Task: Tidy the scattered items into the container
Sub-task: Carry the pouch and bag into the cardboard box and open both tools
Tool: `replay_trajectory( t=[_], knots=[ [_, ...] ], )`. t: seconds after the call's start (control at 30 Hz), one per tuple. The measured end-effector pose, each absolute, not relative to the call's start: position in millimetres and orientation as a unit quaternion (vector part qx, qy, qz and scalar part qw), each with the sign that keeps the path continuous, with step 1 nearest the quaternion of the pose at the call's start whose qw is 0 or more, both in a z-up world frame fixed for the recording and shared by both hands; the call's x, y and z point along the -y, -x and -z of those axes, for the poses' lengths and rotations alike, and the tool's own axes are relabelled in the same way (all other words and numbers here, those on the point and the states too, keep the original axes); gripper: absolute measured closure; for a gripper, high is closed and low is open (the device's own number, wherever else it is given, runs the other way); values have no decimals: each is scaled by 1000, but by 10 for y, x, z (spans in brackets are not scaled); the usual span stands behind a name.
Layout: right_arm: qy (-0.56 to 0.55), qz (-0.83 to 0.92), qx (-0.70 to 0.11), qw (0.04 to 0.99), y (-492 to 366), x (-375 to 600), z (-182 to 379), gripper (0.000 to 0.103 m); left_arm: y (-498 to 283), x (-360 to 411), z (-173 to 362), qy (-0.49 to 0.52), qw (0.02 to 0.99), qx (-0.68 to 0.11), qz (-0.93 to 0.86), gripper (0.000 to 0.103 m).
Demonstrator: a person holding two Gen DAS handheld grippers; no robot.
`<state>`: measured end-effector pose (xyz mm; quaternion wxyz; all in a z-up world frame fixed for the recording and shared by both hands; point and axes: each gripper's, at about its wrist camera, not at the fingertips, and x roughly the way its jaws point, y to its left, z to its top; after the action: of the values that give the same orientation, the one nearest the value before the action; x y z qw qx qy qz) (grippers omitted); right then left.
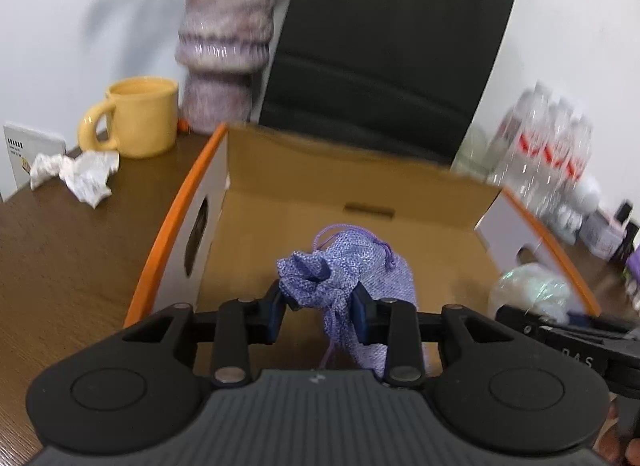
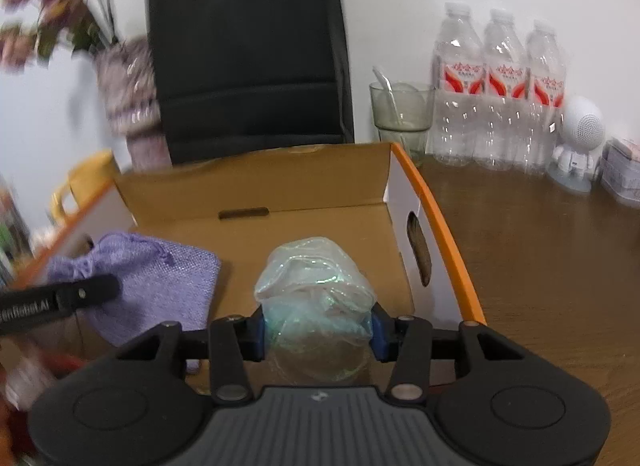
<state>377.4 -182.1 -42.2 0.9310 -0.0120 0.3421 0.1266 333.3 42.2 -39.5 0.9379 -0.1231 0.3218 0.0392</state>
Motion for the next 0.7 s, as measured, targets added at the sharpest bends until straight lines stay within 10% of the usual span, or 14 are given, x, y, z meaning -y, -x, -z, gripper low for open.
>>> replay_trajectory(
  t=[0.5,0.7],
  knots=[
    [17,-128,-368,921,-3207,1869,346,46,-2790,-242,358,91,938,-335,-20,59],
    [26,-148,-320,935,-2898,1816,94,3,-2482,-83,-9,55,963,-264,-5,6]
  ],
)
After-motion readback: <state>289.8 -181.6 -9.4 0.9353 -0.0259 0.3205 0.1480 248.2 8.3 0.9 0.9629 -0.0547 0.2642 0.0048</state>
